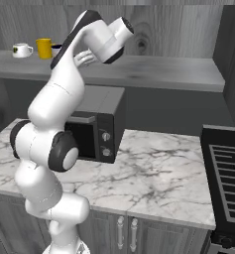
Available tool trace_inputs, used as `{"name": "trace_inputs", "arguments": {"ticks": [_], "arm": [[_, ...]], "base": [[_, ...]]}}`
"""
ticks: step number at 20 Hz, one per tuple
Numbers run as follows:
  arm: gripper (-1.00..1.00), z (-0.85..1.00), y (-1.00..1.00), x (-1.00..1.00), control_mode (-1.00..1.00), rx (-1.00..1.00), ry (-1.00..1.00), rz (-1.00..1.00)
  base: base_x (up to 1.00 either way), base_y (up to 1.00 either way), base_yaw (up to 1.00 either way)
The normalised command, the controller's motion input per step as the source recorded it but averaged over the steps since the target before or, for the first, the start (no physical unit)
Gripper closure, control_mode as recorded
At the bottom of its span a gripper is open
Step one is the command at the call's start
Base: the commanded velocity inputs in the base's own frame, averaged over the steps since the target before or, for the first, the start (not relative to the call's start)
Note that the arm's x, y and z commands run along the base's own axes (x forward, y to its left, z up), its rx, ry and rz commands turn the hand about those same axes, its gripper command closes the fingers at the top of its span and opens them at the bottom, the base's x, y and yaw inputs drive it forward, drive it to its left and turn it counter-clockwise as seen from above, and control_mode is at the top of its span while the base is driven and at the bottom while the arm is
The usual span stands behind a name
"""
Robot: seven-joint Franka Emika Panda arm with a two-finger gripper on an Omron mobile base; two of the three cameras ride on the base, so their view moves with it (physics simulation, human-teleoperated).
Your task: Pick the mug on the counter and place it in the cabinet with the handle facing the right, like the mugs already inside.
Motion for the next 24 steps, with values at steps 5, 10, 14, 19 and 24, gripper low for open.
{"name": "trace_inputs", "arguments": {"ticks": [5, 10, 14, 19, 24], "arm": [[-1.00, 0.00, 0.00, -0.54, -1.00, 0.00, -0.11, 0.00], [-1.00, 0.00, 0.00, -0.58, -1.00, 0.00, -0.11, 0.00], [-1.00, 0.00, 0.00, -0.60, -1.00, 0.00, -0.10, 0.00], [-1.00, -0.03, 0.00, -0.72, -1.00, 0.00, -0.11, 0.00], [-1.00, -0.25, 0.00, -0.73, -1.00, 0.00, -0.08, 0.00]], "base": [[0.00, 0.00, 0.00], [0.00, 0.00, 0.00], [0.00, 0.00, 0.00], [0.00, 0.00, 0.00], [0.00, 0.00, 0.00]]}}
